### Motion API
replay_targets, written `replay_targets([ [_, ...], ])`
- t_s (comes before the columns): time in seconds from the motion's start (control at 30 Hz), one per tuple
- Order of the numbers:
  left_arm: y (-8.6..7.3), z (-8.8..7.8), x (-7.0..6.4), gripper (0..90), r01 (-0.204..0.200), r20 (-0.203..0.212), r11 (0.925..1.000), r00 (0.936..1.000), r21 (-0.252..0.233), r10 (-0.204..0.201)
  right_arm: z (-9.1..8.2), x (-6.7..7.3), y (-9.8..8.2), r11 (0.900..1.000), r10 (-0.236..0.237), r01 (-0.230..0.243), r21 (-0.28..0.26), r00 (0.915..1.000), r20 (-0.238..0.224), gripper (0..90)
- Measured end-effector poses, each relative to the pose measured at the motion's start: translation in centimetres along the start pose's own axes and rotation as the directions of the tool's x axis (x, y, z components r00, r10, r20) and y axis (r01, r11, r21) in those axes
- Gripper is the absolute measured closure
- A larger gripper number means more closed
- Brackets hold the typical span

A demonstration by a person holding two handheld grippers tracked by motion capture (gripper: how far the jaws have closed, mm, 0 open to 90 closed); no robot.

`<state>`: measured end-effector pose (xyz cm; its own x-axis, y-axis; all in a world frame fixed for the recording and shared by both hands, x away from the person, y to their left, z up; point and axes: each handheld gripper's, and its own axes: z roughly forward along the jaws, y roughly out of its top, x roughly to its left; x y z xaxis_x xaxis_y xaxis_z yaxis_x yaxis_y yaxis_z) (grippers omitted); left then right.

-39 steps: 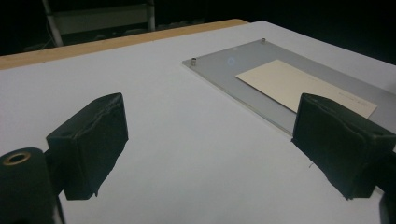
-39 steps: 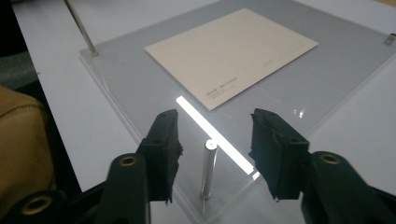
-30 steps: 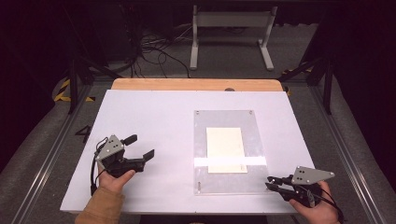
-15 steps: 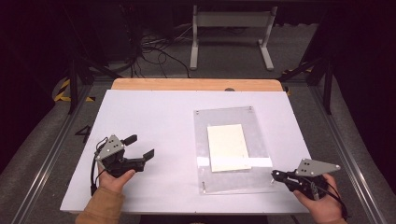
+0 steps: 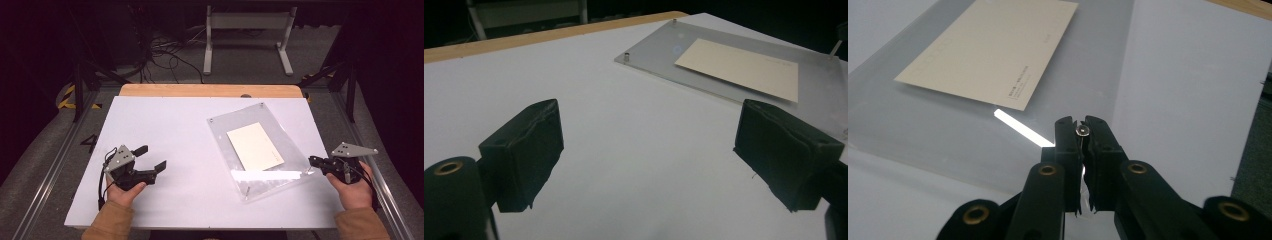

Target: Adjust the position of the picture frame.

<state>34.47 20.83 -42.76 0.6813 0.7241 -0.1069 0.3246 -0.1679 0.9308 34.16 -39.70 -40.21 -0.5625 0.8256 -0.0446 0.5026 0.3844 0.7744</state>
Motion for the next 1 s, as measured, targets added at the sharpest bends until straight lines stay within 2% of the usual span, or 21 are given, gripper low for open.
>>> replay_targets([
  [0.07, 0.0, 0.0, 0.0, 12.3, 0.004, 0.000, 1.0000, 1.0000, -0.002, -0.004, 0.7, -1.0, -0.1, 1.000, 0.025, -0.025, -0.002, 0.9995, 0.022, 84.7],
  [0.1, -0.1, 0.0, 0.1, 12.3, 0.006, -0.001, 1.0000, 1.0000, -0.001, -0.006, 0.7, -1.0, -0.1, 1.000, 0.025, -0.025, -0.002, 0.9995, 0.022, 84.7],
  [0.13, -0.1, 0.0, 0.1, 12.4, 0.003, -0.003, 1.0000, 1.0000, 0.001, -0.003, 1.2, -1.7, 0.0, 0.999, 0.050, -0.050, -0.004, 0.9983, 0.031, 84.7],
  [0.37, -0.1, 0.2, 0.0, 12.4, 0.002, -0.003, 1.0000, 1.0000, 0.009, -0.002, 2.6, -3.0, 0.6, 0.997, 0.075, -0.075, -0.011, 0.9953, 0.060, 84.6],
  [0.53, -0.1, 0.2, 0.0, 12.3, 0.003, -0.001, 0.9999, 1.0000, 0.014, -0.003, 3.5, -3.4, 1.5, 0.997, 0.077, -0.076, -0.009, 0.9941, 0.077, 84.7],
  [0.63, -0.1, 0.2, 0.0, 12.3, 0.002, -0.001, 0.9999, 1.0000, 0.012, -0.002, 4.7, -3.5, 2.2, 0.997, 0.075, -0.075, -0.008, 0.9940, 0.080, 84.7],
  [0.83, -0.2, 0.1, 0.1, 12.3, 0.007, -0.001, 0.9999, 1.0000, 0.009, -0.007, 5.2, -3.9, 2.1, 0.995, 0.094, -0.092, -0.024, 0.9933, 0.068, 84.3],
  [0.9, -0.2, 0.1, 0.1, 12.4, 0.007, -0.003, 1.0000, 1.0000, 0.006, -0.007, 4.9, -3.6, 2.1, 0.993, 0.107, -0.103, -0.057, 0.9917, 0.071, 76.4],
  [0.93, -0.1, 0.1, 0.1, 12.4, 0.006, -0.004, 0.9999, 1.0000, 0.009, -0.006, 4.9, -3.6, 2.1, 0.993, 0.107, -0.103, -0.057, 0.9917, 0.071, 76.4],
  [1.0, -0.2, 0.1, 0.0, 12.4, 0.005, -0.005, 1.0000, 1.0000, 0.006, -0.005, 4.2, -3.0, 2.4, 0.992, 0.101, -0.092, -0.091, 0.9895, 0.103, 68.2],
])
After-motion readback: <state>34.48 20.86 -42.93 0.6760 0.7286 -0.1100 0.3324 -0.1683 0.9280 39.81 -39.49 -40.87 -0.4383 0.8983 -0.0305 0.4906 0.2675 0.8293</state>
